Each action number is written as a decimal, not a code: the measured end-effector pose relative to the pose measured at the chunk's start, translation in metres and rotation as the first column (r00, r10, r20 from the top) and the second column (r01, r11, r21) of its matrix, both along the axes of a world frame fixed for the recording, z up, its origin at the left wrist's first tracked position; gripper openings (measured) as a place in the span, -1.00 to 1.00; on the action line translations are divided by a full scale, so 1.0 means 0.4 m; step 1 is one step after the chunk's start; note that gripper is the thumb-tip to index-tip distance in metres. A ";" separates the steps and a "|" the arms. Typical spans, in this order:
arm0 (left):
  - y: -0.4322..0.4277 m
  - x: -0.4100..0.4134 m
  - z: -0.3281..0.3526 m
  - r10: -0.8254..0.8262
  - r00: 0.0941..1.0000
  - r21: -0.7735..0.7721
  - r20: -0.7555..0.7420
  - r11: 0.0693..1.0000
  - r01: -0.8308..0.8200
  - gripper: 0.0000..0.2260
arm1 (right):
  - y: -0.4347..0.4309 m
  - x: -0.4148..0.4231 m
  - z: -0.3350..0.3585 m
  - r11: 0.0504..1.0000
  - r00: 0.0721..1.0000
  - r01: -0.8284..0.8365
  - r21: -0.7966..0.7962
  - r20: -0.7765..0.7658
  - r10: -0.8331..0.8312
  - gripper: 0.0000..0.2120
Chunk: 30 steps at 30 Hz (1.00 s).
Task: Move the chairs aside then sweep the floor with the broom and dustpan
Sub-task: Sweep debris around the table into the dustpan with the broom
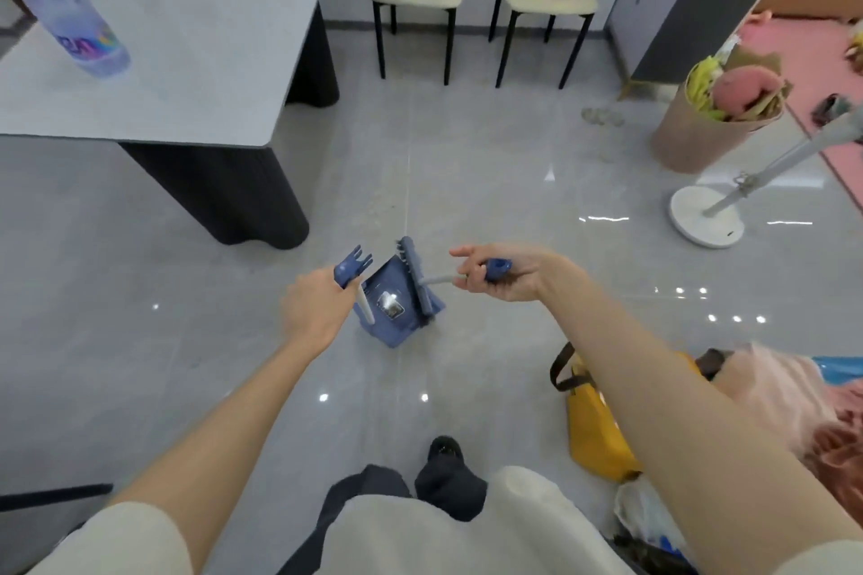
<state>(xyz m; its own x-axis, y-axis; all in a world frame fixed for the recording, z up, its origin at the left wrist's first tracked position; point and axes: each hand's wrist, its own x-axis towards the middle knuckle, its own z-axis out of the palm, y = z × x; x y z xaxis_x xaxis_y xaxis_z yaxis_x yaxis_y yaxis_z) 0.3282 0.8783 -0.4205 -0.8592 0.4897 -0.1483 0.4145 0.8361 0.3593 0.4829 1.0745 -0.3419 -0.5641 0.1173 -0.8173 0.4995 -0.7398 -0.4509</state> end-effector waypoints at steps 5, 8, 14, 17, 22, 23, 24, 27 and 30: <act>0.220 -0.123 0.047 0.032 0.998 0.023 -0.051 0.999 -0.031 -0.72 | 0.191 -0.149 -0.022 0.953 0.983 -0.181 0.243 0.023 0.181 -0.73; 0.340 -0.222 0.048 0.078 0.995 0.066 -0.055 0.995 -0.075 -0.71 | 0.310 -0.244 -0.036 0.934 0.982 -0.187 0.305 0.019 0.190 -0.73; 0.596 -0.448 0.032 0.112 0.993 0.095 -0.030 0.989 -0.109 -0.71 | 0.582 -0.481 -0.094 0.955 0.999 -0.048 0.292 0.013 0.046 -0.71; 0.741 -0.587 0.031 0.095 0.995 0.086 -0.016 0.992 -0.094 -0.71 | 0.712 -0.616 -0.117 0.953 0.999 -0.002 0.304 0.034 -0.009 -0.64; 0.952 -0.777 0.063 0.079 0.997 0.087 -0.005 0.993 -0.079 -0.71 | 0.911 -0.776 -0.123 0.942 0.998 -0.007 0.335 0.066 -0.016 -0.62; 0.989 -0.807 0.068 0.081 0.997 0.084 -0.002 0.993 -0.080 -0.70 | 0.947 -0.803 -0.122 0.939 0.997 -0.022 0.342 0.078 -0.005 -0.62; 1.033 -0.843 0.072 0.086 0.996 0.084 0.002 0.993 -0.086 -0.70 | 0.992 -0.838 -0.125 0.939 0.996 -0.026 0.343 0.085 -0.004 -0.62; 1.145 -0.931 0.071 0.097 0.995 0.079 0.010 0.992 -0.098 -0.69 | 1.115 -0.930 -0.142 0.931 0.992 -0.031 0.362 0.124 -0.015 -0.63; 1.254 -1.008 0.052 0.120 0.993 0.075 0.010 0.990 -0.120 -0.68 | 1.243 -1.024 -0.173 0.924 0.988 -0.054 0.378 0.153 -0.005 -0.64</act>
